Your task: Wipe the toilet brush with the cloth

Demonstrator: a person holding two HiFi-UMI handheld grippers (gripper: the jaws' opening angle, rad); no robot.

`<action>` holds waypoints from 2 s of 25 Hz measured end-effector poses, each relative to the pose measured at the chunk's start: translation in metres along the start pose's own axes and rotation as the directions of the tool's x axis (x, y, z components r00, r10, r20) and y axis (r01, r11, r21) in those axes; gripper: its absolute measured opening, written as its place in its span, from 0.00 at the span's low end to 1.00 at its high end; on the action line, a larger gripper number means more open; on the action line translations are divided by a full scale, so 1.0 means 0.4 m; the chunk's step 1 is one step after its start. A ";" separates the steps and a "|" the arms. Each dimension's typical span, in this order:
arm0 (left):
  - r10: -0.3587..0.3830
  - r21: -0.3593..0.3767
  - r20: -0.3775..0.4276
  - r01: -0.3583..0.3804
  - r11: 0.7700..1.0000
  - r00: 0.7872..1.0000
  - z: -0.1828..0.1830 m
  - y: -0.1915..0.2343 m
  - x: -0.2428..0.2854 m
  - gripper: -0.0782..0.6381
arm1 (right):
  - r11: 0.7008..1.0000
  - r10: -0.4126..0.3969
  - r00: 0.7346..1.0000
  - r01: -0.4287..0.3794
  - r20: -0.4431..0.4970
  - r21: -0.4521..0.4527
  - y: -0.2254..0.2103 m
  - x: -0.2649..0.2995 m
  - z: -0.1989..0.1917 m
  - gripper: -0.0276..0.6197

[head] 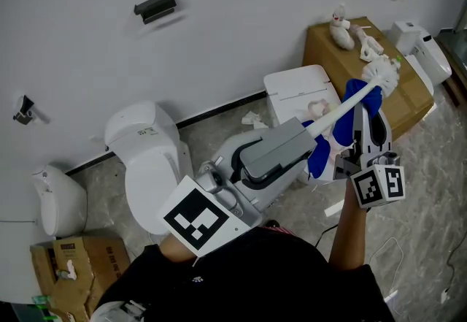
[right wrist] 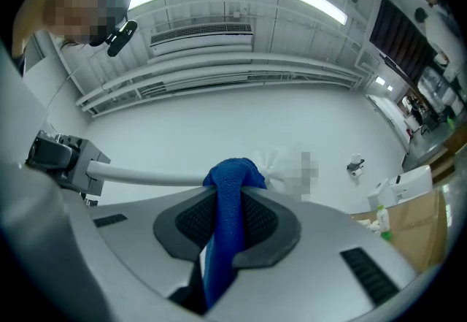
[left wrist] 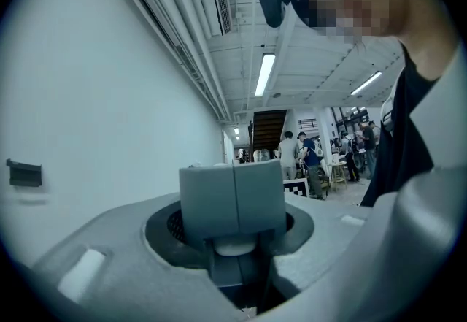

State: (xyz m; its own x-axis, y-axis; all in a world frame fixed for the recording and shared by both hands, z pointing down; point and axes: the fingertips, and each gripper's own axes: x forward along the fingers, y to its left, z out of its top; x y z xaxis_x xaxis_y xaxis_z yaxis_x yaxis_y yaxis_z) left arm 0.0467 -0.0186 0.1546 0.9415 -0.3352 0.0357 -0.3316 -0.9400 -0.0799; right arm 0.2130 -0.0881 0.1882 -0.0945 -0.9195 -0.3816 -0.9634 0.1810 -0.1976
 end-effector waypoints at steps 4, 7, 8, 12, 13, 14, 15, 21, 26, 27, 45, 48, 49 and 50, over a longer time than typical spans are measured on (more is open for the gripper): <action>-0.004 0.007 0.002 0.004 1.000 1.000 -0.001 -0.013 0.002 0.34 | 1.000 -0.012 1.000 0.012 0.005 0.009 -0.016 -0.010 0.003 0.14; -0.008 0.014 0.002 0.008 1.000 1.000 -0.004 -0.015 0.001 0.34 | 1.000 -0.019 1.000 0.019 0.006 0.011 -0.024 -0.012 0.002 0.14; -0.008 0.019 0.003 0.008 1.000 1.000 -0.004 -0.016 0.001 0.34 | 1.000 -0.019 1.000 0.019 0.005 0.009 -0.025 -0.013 0.003 0.14; -0.008 0.024 0.009 0.008 1.000 1.000 -0.002 -0.017 -0.002 0.34 | 1.000 -0.021 1.000 0.021 0.007 0.009 -0.026 -0.013 0.006 0.14; -0.007 0.021 0.012 0.006 1.000 1.000 -0.001 -0.016 -0.002 0.34 | 1.000 -0.021 1.000 0.021 0.008 0.010 -0.027 -0.014 0.006 0.14; -0.005 0.017 0.014 0.005 1.000 1.000 -0.001 -0.016 -0.001 0.34 | 1.000 -0.022 1.000 0.022 0.008 0.012 -0.027 -0.013 0.006 0.14; -0.004 0.014 0.015 0.003 1.000 1.000 0.000 -0.015 0.000 0.34 | 1.000 -0.022 1.000 0.022 0.006 0.015 -0.028 -0.013 0.004 0.14; 0.002 0.013 0.013 -0.002 1.000 1.000 0.000 -0.011 0.002 0.34 | 0.999 -0.025 1.000 0.025 -0.003 0.026 -0.030 -0.015 -0.007 0.14; 0.008 0.003 0.017 -0.008 1.000 1.000 -0.003 -0.011 0.005 0.34 | 0.999 -0.023 1.000 0.023 -0.005 0.026 -0.027 -0.018 -0.009 0.14; 0.009 0.003 0.017 -0.009 1.000 1.000 -0.002 -0.009 0.005 0.34 | 0.999 -0.021 1.000 0.021 -0.006 0.026 -0.025 -0.017 -0.010 0.14; 0.017 -0.021 0.043 -0.016 1.000 0.999 0.017 0.023 -0.005 0.34 | 0.983 0.181 0.980 -0.176 -0.079 0.058 0.170 0.024 -0.096 0.14; 0.022 -0.017 0.039 -0.021 1.000 0.999 0.013 0.022 -0.005 0.34 | 0.971 0.234 0.970 -0.230 -0.065 0.063 0.216 0.026 -0.096 0.14; 0.022 -0.020 0.040 -0.022 1.000 0.999 0.012 0.023 -0.005 0.34 | 0.967 0.251 0.966 -0.247 -0.064 0.063 0.231 0.027 -0.098 0.14; 0.023 -0.022 0.042 -0.022 1.000 0.999 0.012 0.023 -0.005 0.34 | 0.963 0.267 0.962 -0.263 -0.064 0.064 0.245 0.027 -0.100 0.14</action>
State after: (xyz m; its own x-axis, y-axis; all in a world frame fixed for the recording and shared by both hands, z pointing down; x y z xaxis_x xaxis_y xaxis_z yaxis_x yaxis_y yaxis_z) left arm 0.0421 -0.0263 0.1491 0.9354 -0.3534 -0.0076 -0.3532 -0.9337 -0.0584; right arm 0.1075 -0.0943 0.2008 -0.3640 -0.8582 -0.3620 -0.8865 0.4385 -0.1480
